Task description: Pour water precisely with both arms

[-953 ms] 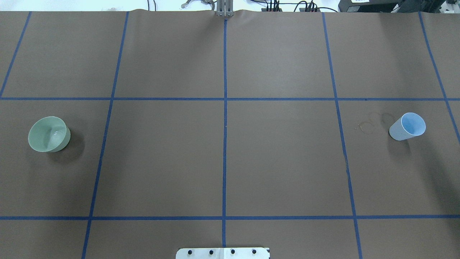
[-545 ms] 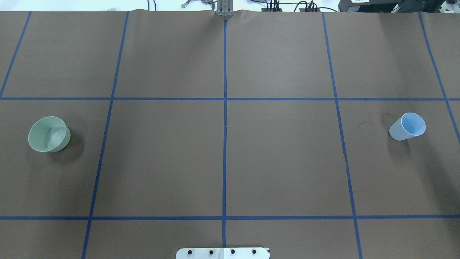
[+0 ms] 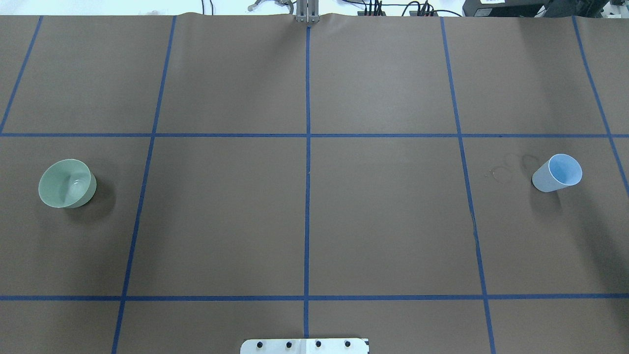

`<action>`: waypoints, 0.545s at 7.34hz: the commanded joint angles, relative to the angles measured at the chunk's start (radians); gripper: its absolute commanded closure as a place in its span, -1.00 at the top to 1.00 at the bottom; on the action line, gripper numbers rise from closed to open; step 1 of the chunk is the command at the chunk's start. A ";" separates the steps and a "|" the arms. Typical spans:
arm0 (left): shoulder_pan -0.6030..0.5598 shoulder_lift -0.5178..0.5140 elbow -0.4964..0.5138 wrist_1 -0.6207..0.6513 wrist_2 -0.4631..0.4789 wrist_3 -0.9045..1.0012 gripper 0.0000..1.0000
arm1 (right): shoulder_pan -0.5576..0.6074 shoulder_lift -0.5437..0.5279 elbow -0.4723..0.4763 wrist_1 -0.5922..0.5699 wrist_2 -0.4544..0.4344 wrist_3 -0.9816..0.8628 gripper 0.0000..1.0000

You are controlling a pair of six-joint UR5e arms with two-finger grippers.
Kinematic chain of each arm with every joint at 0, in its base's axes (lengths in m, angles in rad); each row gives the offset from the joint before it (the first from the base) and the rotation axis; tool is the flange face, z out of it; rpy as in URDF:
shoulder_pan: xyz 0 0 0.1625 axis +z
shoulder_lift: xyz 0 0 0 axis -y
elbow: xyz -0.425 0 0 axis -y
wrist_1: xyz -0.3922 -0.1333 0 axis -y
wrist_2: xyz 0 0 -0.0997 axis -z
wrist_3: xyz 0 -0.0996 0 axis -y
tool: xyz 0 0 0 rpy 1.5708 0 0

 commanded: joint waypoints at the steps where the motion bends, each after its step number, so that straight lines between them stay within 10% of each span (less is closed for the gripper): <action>1: 0.003 -0.001 0.001 -0.001 -0.001 0.000 1.00 | 0.000 -0.012 0.001 0.003 0.004 -0.001 1.00; 4: 0.055 -0.002 0.001 -0.006 0.002 -0.002 1.00 | 0.000 -0.012 0.002 0.003 0.005 -0.001 1.00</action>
